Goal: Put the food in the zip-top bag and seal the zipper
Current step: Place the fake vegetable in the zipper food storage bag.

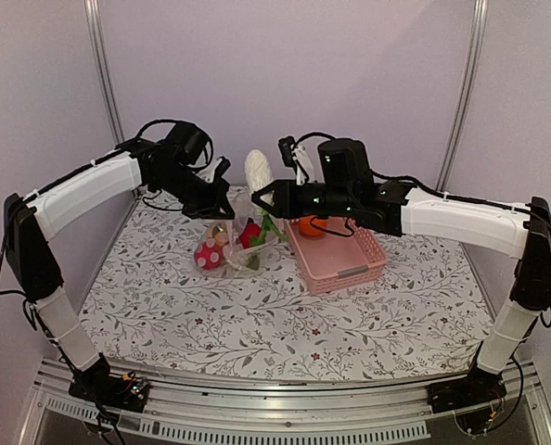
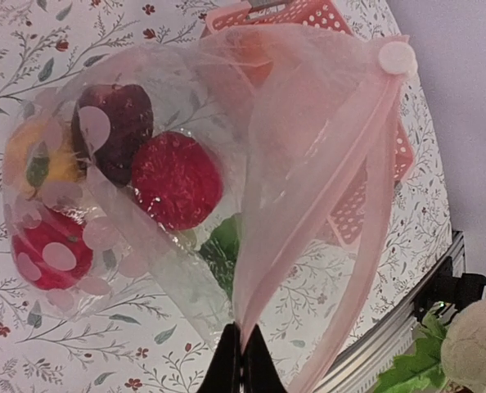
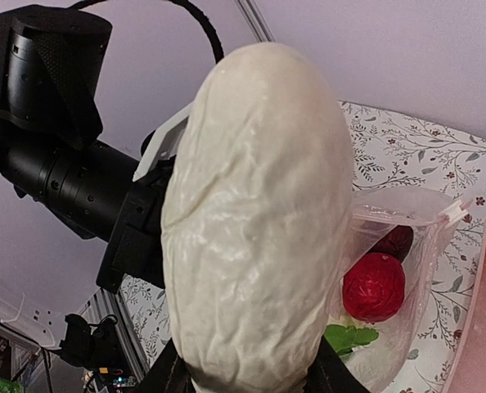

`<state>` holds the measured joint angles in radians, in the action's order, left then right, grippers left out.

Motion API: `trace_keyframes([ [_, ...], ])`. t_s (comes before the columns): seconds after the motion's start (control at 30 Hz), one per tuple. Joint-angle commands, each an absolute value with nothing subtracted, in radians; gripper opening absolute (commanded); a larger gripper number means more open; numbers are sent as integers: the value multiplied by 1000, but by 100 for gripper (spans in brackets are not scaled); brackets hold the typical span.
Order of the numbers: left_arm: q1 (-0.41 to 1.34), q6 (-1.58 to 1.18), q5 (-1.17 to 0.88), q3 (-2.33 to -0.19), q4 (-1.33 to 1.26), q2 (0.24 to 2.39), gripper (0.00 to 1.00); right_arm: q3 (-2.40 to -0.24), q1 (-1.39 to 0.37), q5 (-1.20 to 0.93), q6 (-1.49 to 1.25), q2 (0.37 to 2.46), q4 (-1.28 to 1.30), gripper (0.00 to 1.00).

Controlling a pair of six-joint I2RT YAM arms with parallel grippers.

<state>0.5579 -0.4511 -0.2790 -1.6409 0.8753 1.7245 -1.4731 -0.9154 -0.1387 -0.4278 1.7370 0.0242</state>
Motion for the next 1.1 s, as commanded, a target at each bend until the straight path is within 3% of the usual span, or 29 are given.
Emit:
trace_keyframes([
  [0.0, 547, -475, -288, -1656, 864, 1682, 0, -1567, -919, -208, -466, 1784, 51, 30],
  [0.27, 547, -503, -286, -1643, 841, 1669, 0, -1551, -916, -269, -575, 1764, 144, 31],
  [0.6, 547, -503, -276, -1612, 823, 1658, 0, -1678, -885, -391, -649, 1800, 392, 31],
  [1.07, 547, -494, -286, -1601, 818, 1660, 0, -1708, -803, -698, -861, 1872, 478, 30],
])
